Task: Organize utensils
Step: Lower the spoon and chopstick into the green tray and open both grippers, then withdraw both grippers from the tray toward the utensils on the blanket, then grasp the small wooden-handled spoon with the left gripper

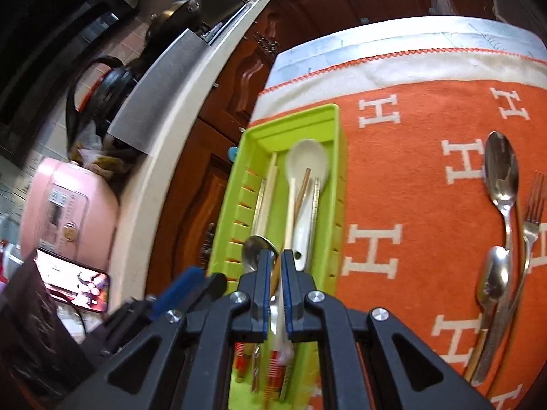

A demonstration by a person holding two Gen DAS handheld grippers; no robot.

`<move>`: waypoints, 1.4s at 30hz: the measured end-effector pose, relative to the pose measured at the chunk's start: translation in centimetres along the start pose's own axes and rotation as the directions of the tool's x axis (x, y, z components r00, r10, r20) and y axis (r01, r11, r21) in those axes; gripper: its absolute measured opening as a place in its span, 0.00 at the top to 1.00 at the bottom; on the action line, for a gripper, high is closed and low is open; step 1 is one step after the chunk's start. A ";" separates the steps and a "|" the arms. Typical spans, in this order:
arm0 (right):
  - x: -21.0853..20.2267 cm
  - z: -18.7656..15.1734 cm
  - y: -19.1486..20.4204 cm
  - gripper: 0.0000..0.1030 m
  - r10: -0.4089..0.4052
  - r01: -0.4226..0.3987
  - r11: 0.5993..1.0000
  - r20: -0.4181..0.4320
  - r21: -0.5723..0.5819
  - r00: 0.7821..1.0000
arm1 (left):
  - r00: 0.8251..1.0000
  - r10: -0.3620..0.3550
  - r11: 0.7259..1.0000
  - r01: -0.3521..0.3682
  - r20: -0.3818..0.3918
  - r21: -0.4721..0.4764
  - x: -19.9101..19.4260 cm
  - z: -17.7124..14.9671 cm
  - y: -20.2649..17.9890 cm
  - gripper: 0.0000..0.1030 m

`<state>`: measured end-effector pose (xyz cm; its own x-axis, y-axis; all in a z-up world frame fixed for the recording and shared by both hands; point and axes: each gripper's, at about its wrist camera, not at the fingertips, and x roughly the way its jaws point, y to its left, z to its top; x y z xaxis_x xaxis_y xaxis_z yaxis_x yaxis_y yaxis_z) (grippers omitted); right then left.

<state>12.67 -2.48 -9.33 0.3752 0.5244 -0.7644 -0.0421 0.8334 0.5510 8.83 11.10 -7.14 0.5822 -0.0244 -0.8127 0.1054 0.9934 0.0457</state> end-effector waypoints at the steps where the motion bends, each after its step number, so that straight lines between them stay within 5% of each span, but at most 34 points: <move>1: -0.2 -0.1 -0.1 0.93 -0.001 0.001 1.000 0.001 -0.009 1.000 | 1.000 -0.004 1.000 0.004 0.001 0.000 0.0 0.0 0.0 0.78; 14: -4.4 -1.6 -3.4 0.93 -0.117 0.119 0.991 0.043 -0.061 0.992 | 0.999 -0.038 0.999 0.039 0.023 -0.031 -2.0 0.6 -1.0 0.52; 22: -9.3 -1.9 -6.4 0.93 -0.191 0.201 0.977 0.127 -0.074 0.973 | 0.992 -0.122 0.992 0.123 0.027 -0.006 -3.3 0.7 -3.7 0.52; 31: -13.2 -2.6 -9.9 0.93 -0.284 0.302 0.952 0.206 -0.059 0.936 | 0.965 -0.258 0.961 0.261 -0.044 0.095 -2.8 0.4 -11.3 0.52; 42: -12.9 -4.4 -14.1 0.93 -0.295 0.298 0.955 0.175 0.009 0.939 | 0.960 -0.236 0.956 0.258 -0.153 0.144 2.0 -0.8 -17.1 0.52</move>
<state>4.31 -20.25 -8.74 0.5267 0.2165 -0.8220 0.0795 0.9502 0.3012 7.50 -5.83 -10.00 0.4101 -0.2403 -0.8798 0.3665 0.9268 -0.0823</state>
